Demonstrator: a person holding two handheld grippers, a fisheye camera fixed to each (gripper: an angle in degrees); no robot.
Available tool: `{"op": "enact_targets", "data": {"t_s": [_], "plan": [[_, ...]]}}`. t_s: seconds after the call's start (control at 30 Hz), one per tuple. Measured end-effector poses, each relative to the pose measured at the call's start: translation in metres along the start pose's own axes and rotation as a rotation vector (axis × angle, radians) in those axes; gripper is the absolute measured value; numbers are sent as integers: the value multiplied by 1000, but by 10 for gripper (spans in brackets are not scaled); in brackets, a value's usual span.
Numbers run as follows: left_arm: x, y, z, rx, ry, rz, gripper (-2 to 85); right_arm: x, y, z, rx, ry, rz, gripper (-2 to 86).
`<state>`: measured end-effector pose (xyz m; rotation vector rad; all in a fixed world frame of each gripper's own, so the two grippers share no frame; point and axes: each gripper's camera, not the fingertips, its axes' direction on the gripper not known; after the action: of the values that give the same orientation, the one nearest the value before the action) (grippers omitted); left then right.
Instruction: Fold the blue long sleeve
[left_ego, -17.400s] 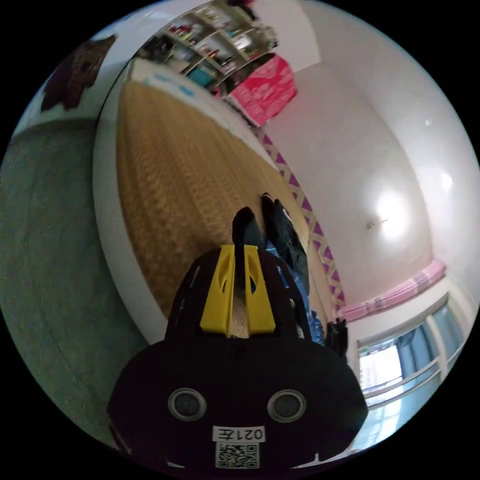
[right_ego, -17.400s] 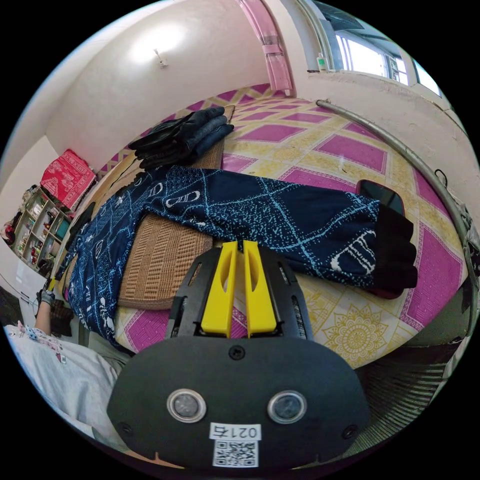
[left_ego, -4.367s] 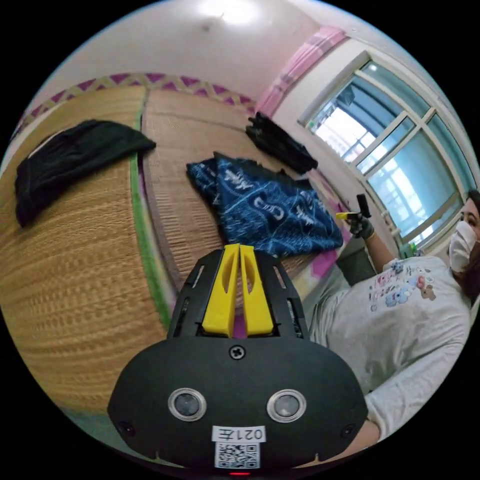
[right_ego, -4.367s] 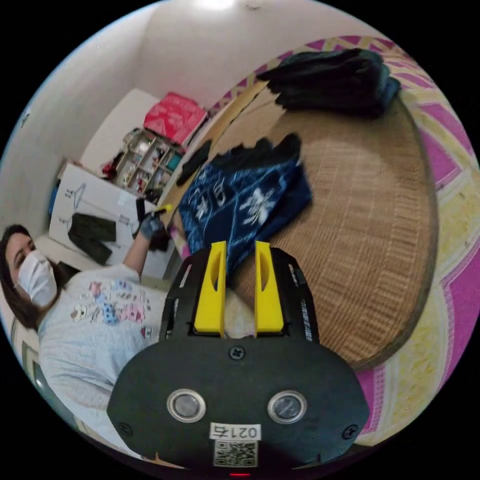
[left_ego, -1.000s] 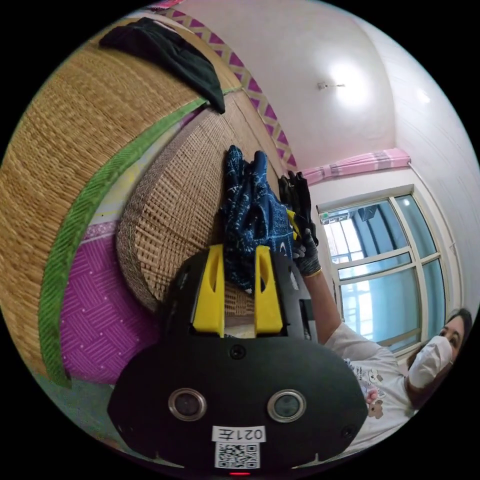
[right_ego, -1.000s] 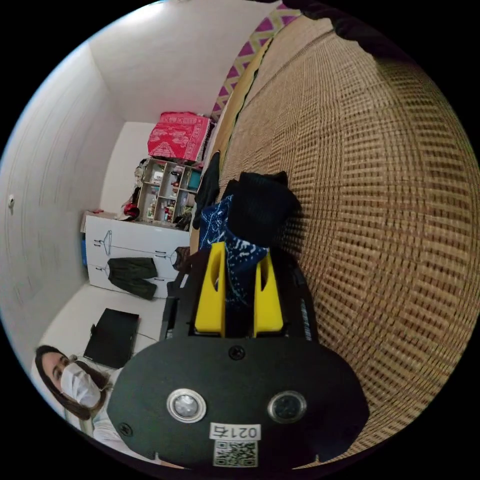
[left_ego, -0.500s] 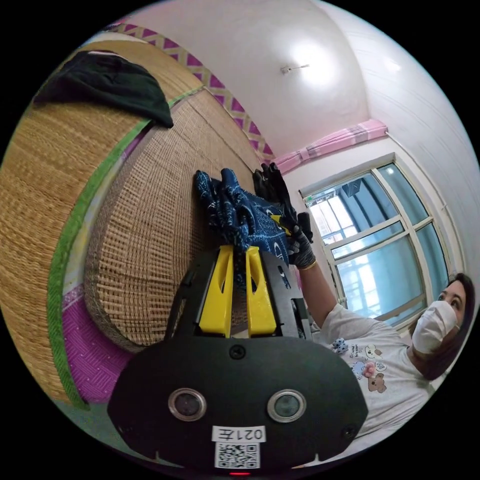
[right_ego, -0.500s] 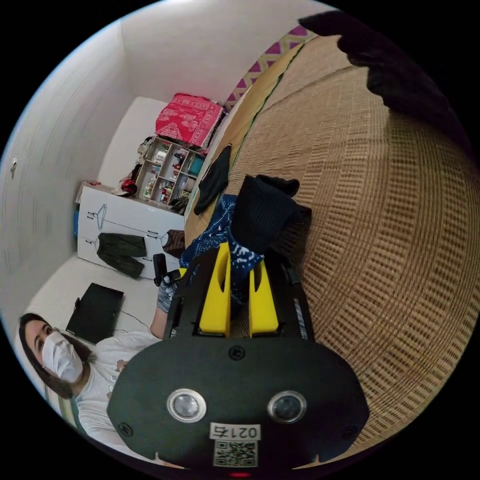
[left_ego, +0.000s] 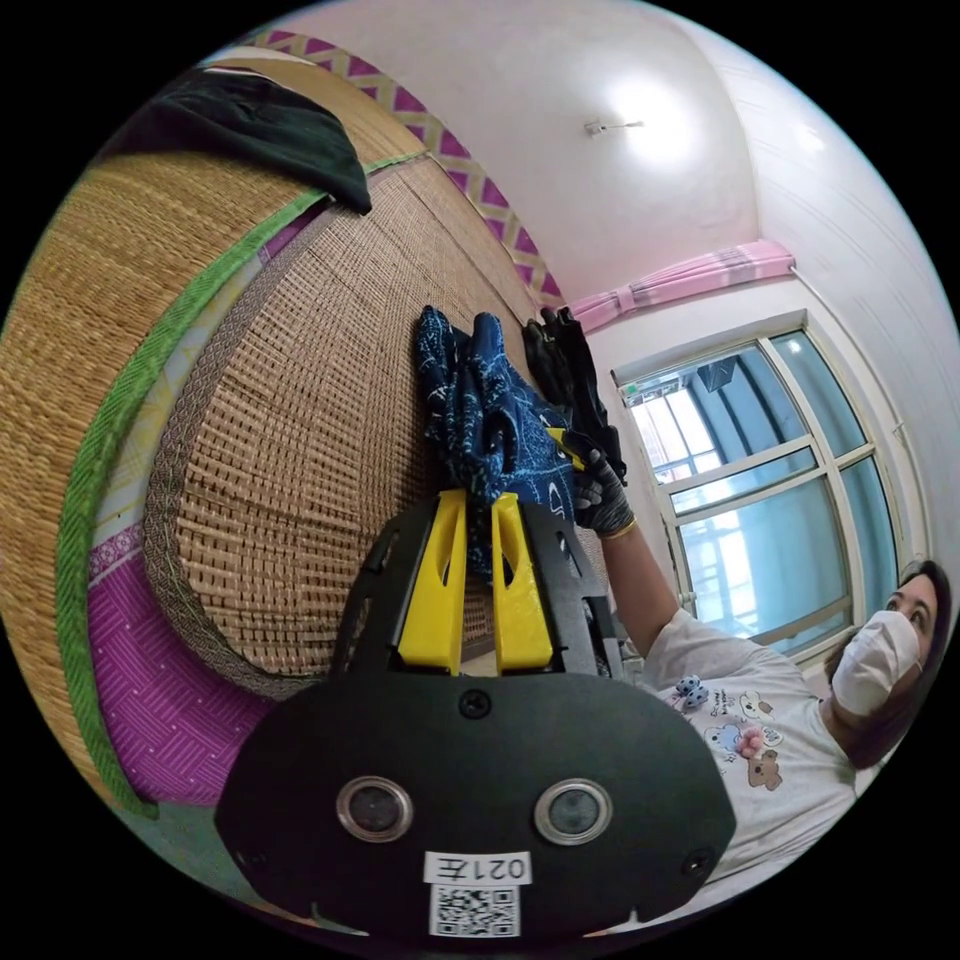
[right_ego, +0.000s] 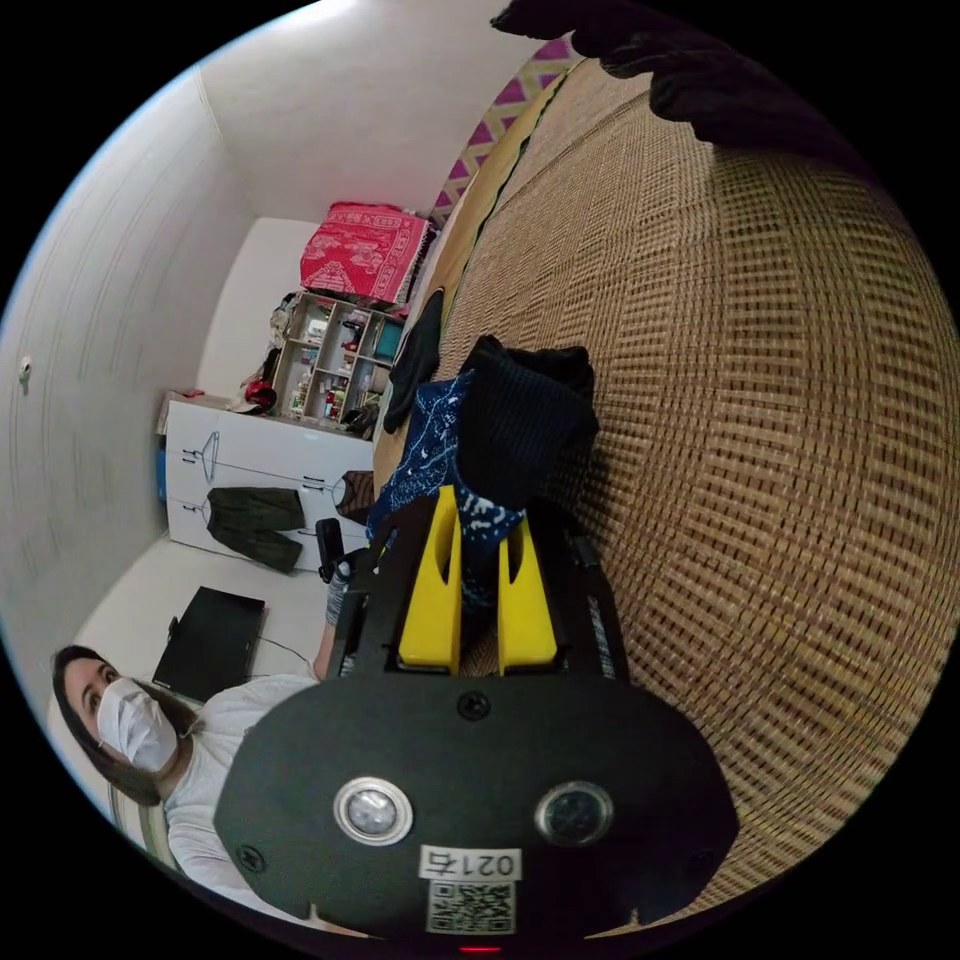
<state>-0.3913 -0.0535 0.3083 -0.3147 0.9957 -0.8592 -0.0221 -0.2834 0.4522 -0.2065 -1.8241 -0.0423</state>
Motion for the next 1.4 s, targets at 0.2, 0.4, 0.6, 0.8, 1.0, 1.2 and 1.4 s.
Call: {"op": "enact_targets", "data": {"t_s": [0.2,0.4,0.6,0.8,1.0,1.2,1.4], "plan": [[26,-11,4,8,4,34,28,-12,-15,5,-19,27,-41,49],[109,-81,5,42,36,203,29,-58,-63,-53,59,-20,-180,48],[233,-177,76,42,33,461,36,-98,-88,-185,301,125,-305,49],[310,-265,204,31,20,504,42,-45,-80,-287,565,341,-233,53],[256,-269,296,6,-90,336,6,129,-81,-256,417,633,204,148],[231,-187,255,-14,-178,507,-3,116,11,-176,605,810,-41,141],[213,-99,163,20,-414,603,26,52,66,25,410,667,-507,131]]}}
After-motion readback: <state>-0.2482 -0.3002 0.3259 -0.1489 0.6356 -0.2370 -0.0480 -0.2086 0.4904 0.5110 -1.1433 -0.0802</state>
